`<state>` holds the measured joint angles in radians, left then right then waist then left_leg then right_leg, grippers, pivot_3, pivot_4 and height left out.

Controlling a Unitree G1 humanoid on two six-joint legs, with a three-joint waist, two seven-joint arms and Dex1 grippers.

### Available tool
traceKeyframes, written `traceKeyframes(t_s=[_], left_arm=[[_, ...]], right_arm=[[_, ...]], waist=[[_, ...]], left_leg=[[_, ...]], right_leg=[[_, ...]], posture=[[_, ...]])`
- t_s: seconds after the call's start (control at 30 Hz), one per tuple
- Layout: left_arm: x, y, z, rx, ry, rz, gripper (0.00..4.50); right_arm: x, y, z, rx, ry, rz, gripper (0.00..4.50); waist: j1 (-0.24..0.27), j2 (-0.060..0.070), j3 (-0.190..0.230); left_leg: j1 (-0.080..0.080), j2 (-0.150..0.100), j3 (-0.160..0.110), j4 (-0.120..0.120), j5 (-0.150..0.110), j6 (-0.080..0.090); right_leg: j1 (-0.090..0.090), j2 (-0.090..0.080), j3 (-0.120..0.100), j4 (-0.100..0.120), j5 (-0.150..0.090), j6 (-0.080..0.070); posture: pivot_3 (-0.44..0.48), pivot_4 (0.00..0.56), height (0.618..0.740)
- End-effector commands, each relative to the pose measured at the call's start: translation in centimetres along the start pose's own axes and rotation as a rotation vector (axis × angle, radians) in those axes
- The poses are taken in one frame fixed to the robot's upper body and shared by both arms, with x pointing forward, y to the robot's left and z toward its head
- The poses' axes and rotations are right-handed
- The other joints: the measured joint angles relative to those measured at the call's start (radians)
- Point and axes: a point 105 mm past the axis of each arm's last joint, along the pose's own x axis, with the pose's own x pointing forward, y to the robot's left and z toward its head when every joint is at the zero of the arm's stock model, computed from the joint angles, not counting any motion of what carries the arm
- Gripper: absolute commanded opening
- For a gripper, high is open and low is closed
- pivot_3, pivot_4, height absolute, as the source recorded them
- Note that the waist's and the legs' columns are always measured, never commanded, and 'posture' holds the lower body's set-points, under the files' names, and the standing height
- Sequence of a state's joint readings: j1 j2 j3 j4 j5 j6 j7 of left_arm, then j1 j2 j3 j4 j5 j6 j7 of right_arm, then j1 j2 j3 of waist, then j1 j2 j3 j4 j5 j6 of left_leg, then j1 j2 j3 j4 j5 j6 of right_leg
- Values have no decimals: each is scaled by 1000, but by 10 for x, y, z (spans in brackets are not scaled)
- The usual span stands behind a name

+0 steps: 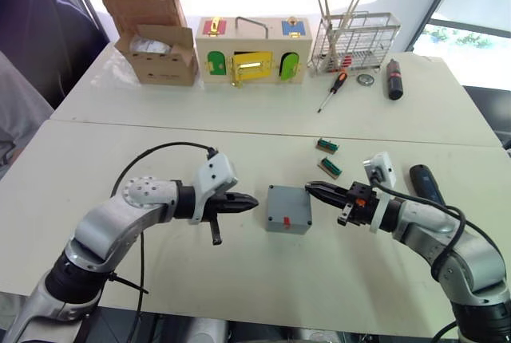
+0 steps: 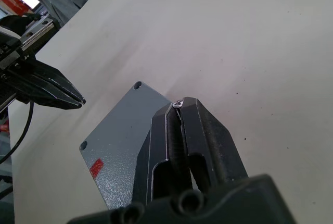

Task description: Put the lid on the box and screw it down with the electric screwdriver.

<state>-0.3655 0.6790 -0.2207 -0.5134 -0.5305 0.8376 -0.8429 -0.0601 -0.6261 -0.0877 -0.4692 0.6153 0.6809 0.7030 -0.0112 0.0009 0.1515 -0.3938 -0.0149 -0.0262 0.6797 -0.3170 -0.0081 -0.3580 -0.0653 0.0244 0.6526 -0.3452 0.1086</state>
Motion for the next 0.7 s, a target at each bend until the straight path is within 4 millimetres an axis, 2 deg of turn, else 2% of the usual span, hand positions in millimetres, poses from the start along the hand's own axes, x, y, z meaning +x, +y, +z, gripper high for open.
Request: traceKeyframes(t_s=[0.03,0.7], left_arm=[[0,-2,7,43,-18,-1,0],[2,-5,3,40,-13,-11,0]], right_arm=[[-1,4,12,-18,-46,11,37],[2,-1,14,-31,-71,-22,37]], waist=[[0,0,0],[0,0,0]], left_leg=[[0,0,0,0,0,0],[0,0,0,0,0,0]], right_leg=[[0,0,0,0,0,0],[0,0,0,0,0,0]], posture=[[0,150,740],[0,150,740]])
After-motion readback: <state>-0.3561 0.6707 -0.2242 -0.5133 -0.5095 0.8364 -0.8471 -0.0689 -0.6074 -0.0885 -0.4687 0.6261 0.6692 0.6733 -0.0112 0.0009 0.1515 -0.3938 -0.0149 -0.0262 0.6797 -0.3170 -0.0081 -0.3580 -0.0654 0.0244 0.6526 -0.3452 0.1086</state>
